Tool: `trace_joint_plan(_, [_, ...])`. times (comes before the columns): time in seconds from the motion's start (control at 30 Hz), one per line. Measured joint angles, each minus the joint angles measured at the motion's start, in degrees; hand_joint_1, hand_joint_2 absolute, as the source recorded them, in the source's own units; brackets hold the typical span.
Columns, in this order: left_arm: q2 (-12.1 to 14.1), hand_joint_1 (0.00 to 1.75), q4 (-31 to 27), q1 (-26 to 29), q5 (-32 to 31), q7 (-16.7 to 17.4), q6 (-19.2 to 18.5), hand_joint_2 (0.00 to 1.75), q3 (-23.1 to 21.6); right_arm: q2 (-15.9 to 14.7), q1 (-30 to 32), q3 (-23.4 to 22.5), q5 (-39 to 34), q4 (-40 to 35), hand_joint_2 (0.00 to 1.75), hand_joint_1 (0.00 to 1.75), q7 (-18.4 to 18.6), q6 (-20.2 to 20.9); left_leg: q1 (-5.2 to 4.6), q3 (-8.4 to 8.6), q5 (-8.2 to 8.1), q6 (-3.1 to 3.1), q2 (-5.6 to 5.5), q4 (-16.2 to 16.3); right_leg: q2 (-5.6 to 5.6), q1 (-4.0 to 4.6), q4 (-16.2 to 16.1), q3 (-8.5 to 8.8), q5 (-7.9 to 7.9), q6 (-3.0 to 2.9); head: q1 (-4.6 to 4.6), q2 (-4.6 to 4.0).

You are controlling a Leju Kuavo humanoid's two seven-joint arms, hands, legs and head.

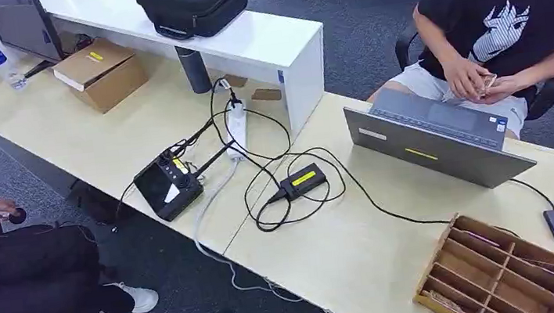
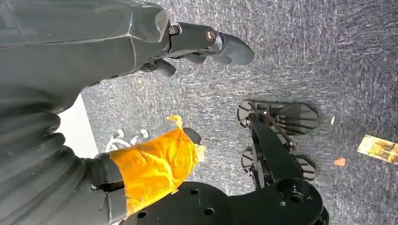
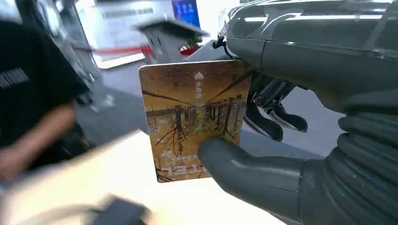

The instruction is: Pass the card to the sensor for recognition and then transmit it.

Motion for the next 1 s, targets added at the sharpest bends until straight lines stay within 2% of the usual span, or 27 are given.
trace_joint_plan(0.17, [0.02, 0.00, 0.00, -0.08, -0.96, -0.11, -0.37, 1.75, -0.02, 2.36, -4.78, -0.30, -1.00, -3.86, 1.75, 1.75, 1.20, 1.18, 0.00, -0.03, 0.05, 0.00, 0.03, 0.00, 0.01, 0.00, 0.05, 0.00, 0.07, -0.07, 0.00, 0.00])
trace_joint_plan(0.27, [0.09, 0.00, 0.00, -0.55, -1.86, -0.09, -0.81, 1.75, -0.02, 3.78, -9.86, 0.02, -1.60, -3.62, 1.75, 1.75, 1.53, 2.96, 0.00, -0.02, 0.10, 0.00, 0.08, 0.00, 0.03, 0.00, 0.04, -0.01, 0.11, -0.07, 0.02, 0.00])
trace_joint_plan(0.33, [0.11, 0.00, 0.00, -0.84, -2.49, -0.07, -1.18, 1.75, -0.04, 4.90, -12.36, 0.64, -3.28, -2.96, 1.75, 1.75, 1.53, 5.60, 0.00, -0.04, 0.11, 0.00, -0.03, 0.00, -0.04, 0.00, 0.05, 0.04, 0.11, -0.07, 0.04, 0.00])
trace_joint_plan(0.43, [0.55, 0.00, 0.00, -1.28, -3.83, 0.76, -2.19, 1.75, -0.33, 8.30, -19.90, 2.53, -9.00, 1.74, 1.75, 1.75, 2.01, 13.71, -0.02, -0.12, 0.21, -0.14, 0.30, 0.00, 0.28, -0.01, 0.11, -0.25, 0.30, -0.07, -0.02, 0.00])
trace_joint_plan(0.57, [1.01, 0.00, -0.02, -2.90, -5.73, 3.04, -2.71, 1.75, -1.16, 12.75, -28.63, 5.12, -11.25, 10.27, 1.75, 1.75, 4.64, 18.39, 0.01, -0.19, 0.35, -0.08, 0.18, 0.00, 0.18, 0.00, 0.14, -0.27, 0.31, -0.08, 0.04, 0.00])
trace_joint_plan(0.67, [1.16, 0.00, -0.07, -4.06, -6.56, 4.61, -3.01, 1.75, -1.79, 16.47, -34.29, 6.97, -11.58, 18.16, 1.75, 1.75, 6.05, 19.26, 0.04, -0.20, 0.40, -0.14, 0.12, 0.00, 0.15, 0.03, 0.15, -0.31, 0.35, -0.14, 0.02, 0.00])
trace_joint_plan(0.9, [1.20, 0.00, -0.09, -4.78, -7.08, 4.98, -3.02, 1.75, -2.25, 20.96, -39.76, 9.23, -10.58, 27.40, 1.75, 1.75, 7.43, 19.30, 0.04, -0.27, 0.40, -0.14, 0.07, 0.00, 0.11, 0.02, 0.15, -0.31, 0.35, -0.14, 0.00, 0.00])
trace_joint_plan(0.93, [1.20, 0.00, -0.09, -4.79, -7.10, 5.07, -2.97, 1.75, -2.34, 21.59, -40.06, 9.44, -10.51, 28.34, 1.75, 1.61, 7.50, 19.28, 0.03, -0.27, 0.39, -0.14, 0.12, 0.00, 0.14, 0.02, 0.14, -0.33, 0.35, -0.14, 0.02, 0.00])
trace_joint_plan(0.97, [1.18, 0.00, -0.09, -4.82, -7.12, 5.07, -2.95, 1.75, -2.38, 22.38, -40.26, 9.82, -9.98, 29.17, 1.75, 0.00, 7.50, 19.12, 0.03, -0.27, 0.39, -0.14, 0.17, 0.00, 0.20, 0.02, 0.14, -0.35, 0.35, -0.14, -0.02, 0.00])
trace_joint_plan(1.0, [1.18, 0.00, -0.09, -4.86, -7.10, 5.07, -2.93, 1.75, -2.40, 22.93, -40.37, 10.21, -9.44, 29.78, 1.75, 0.00, 7.36, 18.91, 0.03, -0.26, 0.39, -0.14, 0.18, 0.00, 0.20, 0.02, 0.14, -0.35, 0.35, -0.14, 0.02, 0.00])
